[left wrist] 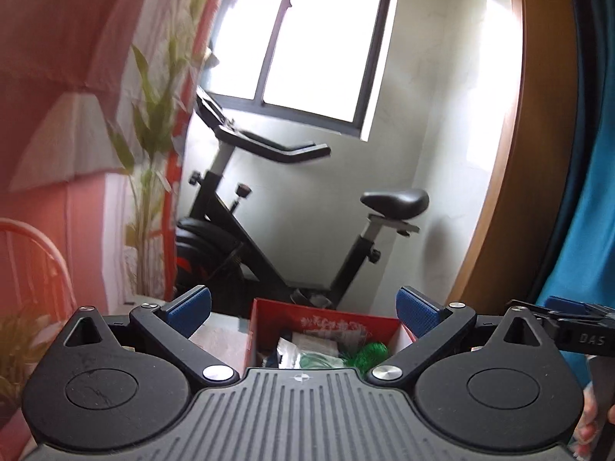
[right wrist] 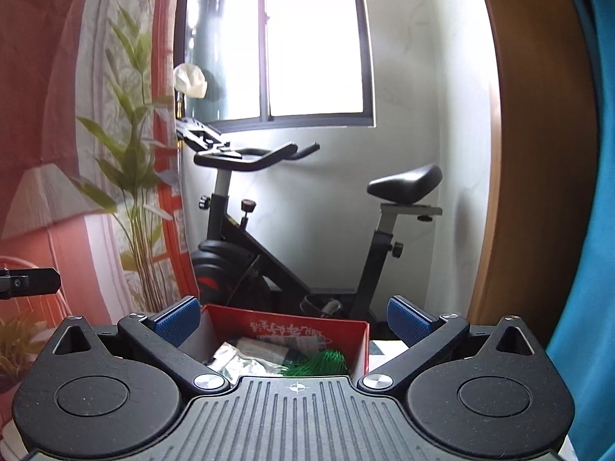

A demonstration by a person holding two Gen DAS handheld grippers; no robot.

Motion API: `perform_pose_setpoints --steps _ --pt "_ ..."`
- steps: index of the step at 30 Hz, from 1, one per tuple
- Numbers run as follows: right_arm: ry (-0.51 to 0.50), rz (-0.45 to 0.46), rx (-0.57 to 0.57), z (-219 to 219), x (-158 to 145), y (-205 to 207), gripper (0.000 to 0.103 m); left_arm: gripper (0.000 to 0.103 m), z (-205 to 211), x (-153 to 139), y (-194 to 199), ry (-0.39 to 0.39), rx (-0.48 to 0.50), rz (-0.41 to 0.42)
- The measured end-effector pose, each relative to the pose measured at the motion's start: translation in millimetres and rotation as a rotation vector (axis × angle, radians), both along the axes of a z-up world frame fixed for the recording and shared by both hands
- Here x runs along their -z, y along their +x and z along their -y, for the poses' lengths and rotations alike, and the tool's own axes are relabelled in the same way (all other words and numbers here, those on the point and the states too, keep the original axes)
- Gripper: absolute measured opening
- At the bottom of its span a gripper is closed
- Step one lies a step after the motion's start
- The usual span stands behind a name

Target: Organize soft objects

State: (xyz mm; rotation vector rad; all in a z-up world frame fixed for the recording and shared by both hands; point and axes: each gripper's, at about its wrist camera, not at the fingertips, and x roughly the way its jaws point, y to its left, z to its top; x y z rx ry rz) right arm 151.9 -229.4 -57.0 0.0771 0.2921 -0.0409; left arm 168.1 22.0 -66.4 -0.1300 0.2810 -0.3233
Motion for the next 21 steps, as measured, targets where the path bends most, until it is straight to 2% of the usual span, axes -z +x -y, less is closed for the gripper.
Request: perform_pose_setpoints --steps 9,12,15,21 --pt "0.008 0.042 -0.003 -15 -28 -56 0.103 0.103 5 -25 -51 0.154 -0.108 0.034" --pt "0.011 0.046 -0.008 -21 -33 -69 0.103 0.103 3 -31 -66 0.156 -0.12 0.053" --pt "0.002 0.045 -0.004 -29 -37 -80 0.103 0.103 -1 -34 -75 0.139 -0.113 0.052" --pt "0.003 0.038 0.012 -37 -40 -93 0.103 0.103 -2 -31 -83 0.153 -0.108 0.043"
